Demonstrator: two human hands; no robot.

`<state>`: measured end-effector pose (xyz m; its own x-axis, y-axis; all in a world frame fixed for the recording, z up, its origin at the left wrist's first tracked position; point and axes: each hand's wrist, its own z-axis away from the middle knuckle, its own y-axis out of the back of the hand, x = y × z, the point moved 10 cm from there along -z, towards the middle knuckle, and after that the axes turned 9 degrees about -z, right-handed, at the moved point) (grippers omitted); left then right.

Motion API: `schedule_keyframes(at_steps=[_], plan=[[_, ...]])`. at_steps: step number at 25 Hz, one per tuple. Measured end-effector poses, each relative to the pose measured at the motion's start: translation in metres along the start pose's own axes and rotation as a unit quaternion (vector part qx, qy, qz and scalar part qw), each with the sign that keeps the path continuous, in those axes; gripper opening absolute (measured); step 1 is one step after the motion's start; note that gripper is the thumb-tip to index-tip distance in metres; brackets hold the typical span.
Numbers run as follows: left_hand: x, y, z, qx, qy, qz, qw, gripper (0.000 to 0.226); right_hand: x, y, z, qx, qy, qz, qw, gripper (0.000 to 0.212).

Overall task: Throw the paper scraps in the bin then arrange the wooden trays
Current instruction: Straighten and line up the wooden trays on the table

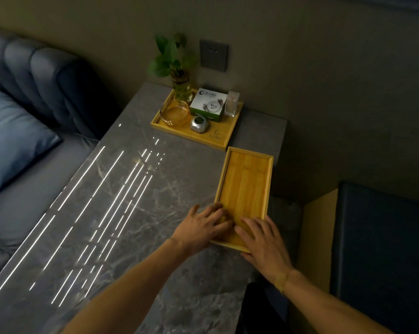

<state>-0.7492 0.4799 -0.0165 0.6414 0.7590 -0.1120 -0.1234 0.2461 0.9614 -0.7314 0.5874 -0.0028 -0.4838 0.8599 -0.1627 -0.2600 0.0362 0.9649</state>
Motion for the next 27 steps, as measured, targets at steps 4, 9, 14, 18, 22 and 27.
schedule_keyframes(at_steps=[4,9,14,18,22,27], plan=[[-0.014,0.001,-0.028,-0.009,0.019,0.010,1.000,0.082,0.026,0.010,-0.025,-0.022,-0.015,-0.012,1.000,0.075],[-0.042,0.010,-0.071,-0.010,0.022,-0.012,1.000,0.076,0.057,0.012,-0.066,-0.053,-0.020,-0.029,0.998,0.074],[-0.073,0.015,-0.108,-0.020,0.028,-0.027,0.999,0.076,0.080,0.021,-0.103,-0.052,-0.032,-0.068,0.996,0.078],[-0.097,0.022,-0.136,-0.018,0.029,-0.032,0.999,0.075,0.095,0.022,-0.137,-0.042,-0.026,-0.082,0.995,0.073],[-0.111,0.034,-0.160,0.001,0.030,-0.051,0.998,0.073,0.112,0.030,-0.160,-0.034,-0.031,-0.084,0.995,0.068],[-0.119,0.036,-0.178,0.013,0.008,-0.068,0.998,0.077,0.123,0.034,-0.172,-0.035,-0.025,-0.081,0.996,0.065]])
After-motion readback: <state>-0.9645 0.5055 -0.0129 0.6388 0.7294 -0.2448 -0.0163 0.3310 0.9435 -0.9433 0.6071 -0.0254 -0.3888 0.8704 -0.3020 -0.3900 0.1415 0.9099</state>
